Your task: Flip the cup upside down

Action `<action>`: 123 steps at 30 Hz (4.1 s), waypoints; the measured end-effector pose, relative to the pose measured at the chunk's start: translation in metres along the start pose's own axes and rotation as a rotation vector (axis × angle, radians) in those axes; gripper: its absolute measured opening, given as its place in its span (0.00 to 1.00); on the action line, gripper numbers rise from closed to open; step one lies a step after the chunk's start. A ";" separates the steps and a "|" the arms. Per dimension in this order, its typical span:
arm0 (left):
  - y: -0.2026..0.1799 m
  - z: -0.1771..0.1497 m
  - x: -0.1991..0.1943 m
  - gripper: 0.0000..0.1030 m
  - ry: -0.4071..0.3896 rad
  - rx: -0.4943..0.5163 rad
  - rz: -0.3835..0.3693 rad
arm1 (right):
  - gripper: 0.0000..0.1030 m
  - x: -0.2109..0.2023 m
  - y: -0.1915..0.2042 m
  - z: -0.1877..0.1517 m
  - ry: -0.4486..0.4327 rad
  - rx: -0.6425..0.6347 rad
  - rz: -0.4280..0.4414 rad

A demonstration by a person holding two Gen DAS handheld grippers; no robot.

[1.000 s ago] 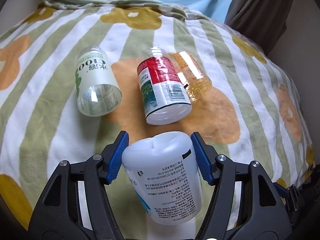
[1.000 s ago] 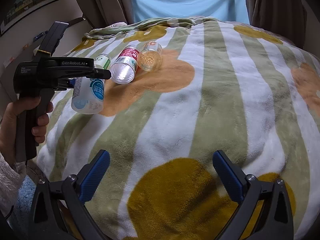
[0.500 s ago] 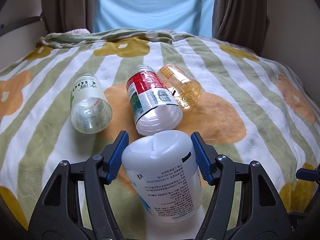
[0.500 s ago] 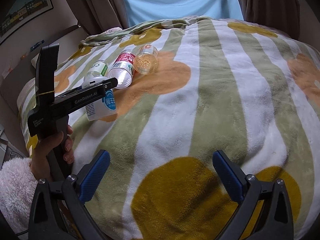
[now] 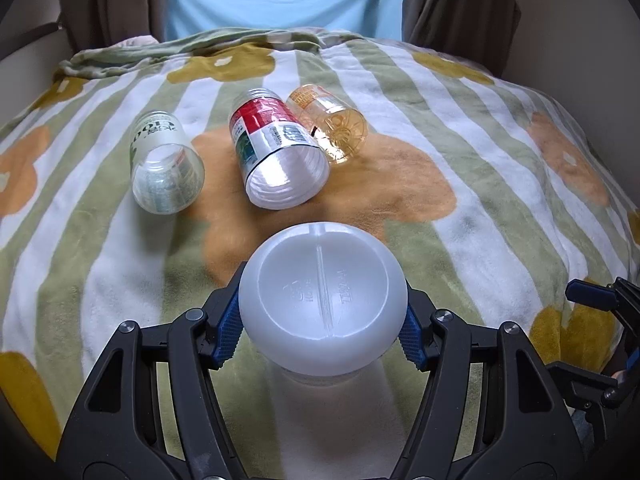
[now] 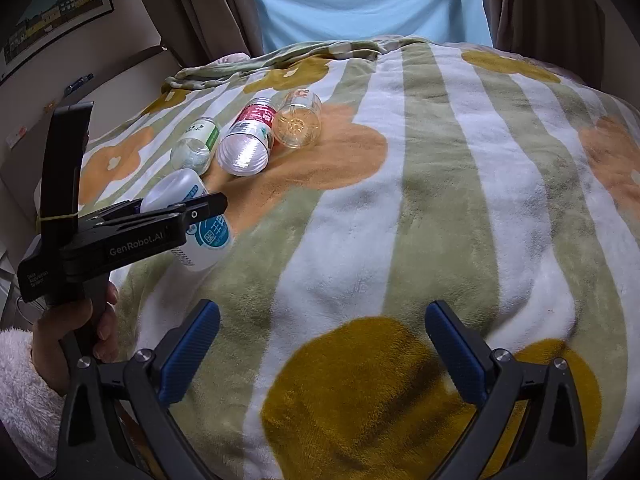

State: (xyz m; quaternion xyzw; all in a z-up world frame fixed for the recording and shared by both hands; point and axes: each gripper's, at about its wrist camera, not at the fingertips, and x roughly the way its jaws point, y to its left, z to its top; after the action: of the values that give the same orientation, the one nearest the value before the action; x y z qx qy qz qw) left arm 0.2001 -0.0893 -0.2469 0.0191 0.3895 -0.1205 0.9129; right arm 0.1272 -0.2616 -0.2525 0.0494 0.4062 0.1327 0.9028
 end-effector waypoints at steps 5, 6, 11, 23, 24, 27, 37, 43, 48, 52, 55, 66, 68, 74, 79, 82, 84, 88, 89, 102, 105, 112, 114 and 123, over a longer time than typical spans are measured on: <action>0.000 -0.005 -0.005 0.81 -0.003 -0.015 -0.017 | 1.00 -0.003 0.002 0.000 -0.003 -0.009 -0.006; 0.001 -0.004 -0.007 1.00 -0.009 -0.023 -0.015 | 1.00 -0.004 0.003 0.000 -0.005 -0.014 -0.008; 0.001 0.001 -0.016 1.00 -0.051 -0.008 -0.016 | 1.00 -0.005 0.007 0.001 -0.008 -0.036 -0.017; 0.004 0.007 -0.039 1.00 -0.075 -0.006 -0.015 | 1.00 -0.012 0.019 0.007 -0.025 -0.069 -0.029; 0.004 0.008 -0.044 1.00 -0.083 -0.008 -0.015 | 1.00 -0.014 0.021 0.008 -0.030 -0.071 -0.029; 0.007 0.012 -0.065 1.00 -0.111 -0.012 -0.013 | 1.00 -0.024 0.028 0.011 -0.052 -0.081 -0.032; 0.022 0.039 -0.168 1.00 -0.223 -0.025 -0.004 | 1.00 -0.088 0.076 0.040 -0.189 -0.153 -0.056; 0.039 0.047 -0.235 1.00 -0.292 -0.029 -0.015 | 1.00 -0.136 0.112 0.060 -0.306 -0.166 -0.097; 0.052 0.040 -0.279 1.00 -0.370 0.000 0.048 | 1.00 -0.168 0.133 0.072 -0.395 -0.107 -0.159; 0.058 0.028 -0.300 1.00 -0.414 0.024 0.106 | 1.00 -0.187 0.145 0.073 -0.470 -0.063 -0.232; 0.067 0.023 -0.307 1.00 -0.425 -0.005 0.088 | 1.00 -0.196 0.155 0.066 -0.520 -0.054 -0.282; 0.068 0.019 -0.315 1.00 -0.459 -0.010 0.096 | 1.00 -0.207 0.164 0.055 -0.573 -0.064 -0.361; 0.067 0.019 -0.316 1.00 -0.461 -0.009 0.099 | 1.00 -0.208 0.164 0.055 -0.573 -0.065 -0.362; 0.065 0.020 -0.318 1.00 -0.461 -0.025 0.073 | 1.00 -0.208 0.164 0.055 -0.571 -0.067 -0.360; 0.066 0.020 -0.319 1.00 -0.464 -0.044 0.063 | 1.00 -0.208 0.162 0.055 -0.573 -0.068 -0.358; 0.066 0.019 -0.319 1.00 -0.463 -0.042 0.062 | 1.00 -0.207 0.162 0.055 -0.572 -0.069 -0.358; 0.066 0.019 -0.319 1.00 -0.464 -0.042 0.061 | 1.00 -0.208 0.162 0.054 -0.571 -0.069 -0.354; 0.066 0.020 -0.319 1.00 -0.462 -0.038 0.060 | 1.00 -0.208 0.161 0.054 -0.571 -0.069 -0.354; 0.065 0.020 -0.318 1.00 -0.459 -0.037 0.057 | 1.00 -0.208 0.161 0.053 -0.572 -0.069 -0.355; 0.047 0.019 -0.318 1.00 -0.477 -0.027 0.061 | 1.00 -0.212 0.162 0.051 -0.583 -0.083 -0.364; 0.046 0.019 -0.320 1.00 -0.481 -0.028 0.058 | 1.00 -0.212 0.162 0.051 -0.583 -0.083 -0.362; 0.043 0.017 -0.320 1.00 -0.492 -0.015 0.078 | 1.00 -0.215 0.162 0.051 -0.580 -0.077 -0.358; 0.043 0.017 -0.320 1.00 -0.488 -0.018 0.068 | 1.00 -0.214 0.162 0.051 -0.581 -0.079 -0.360; 0.042 0.016 -0.321 1.00 -0.499 -0.035 0.055 | 1.00 -0.214 0.163 0.051 -0.581 -0.077 -0.359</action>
State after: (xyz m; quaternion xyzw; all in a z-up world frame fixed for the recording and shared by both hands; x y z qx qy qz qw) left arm 0.0070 0.0156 -0.0091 -0.0162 0.1532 -0.0897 0.9840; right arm -0.0030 -0.1644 -0.0319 -0.0211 0.1289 -0.0330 0.9909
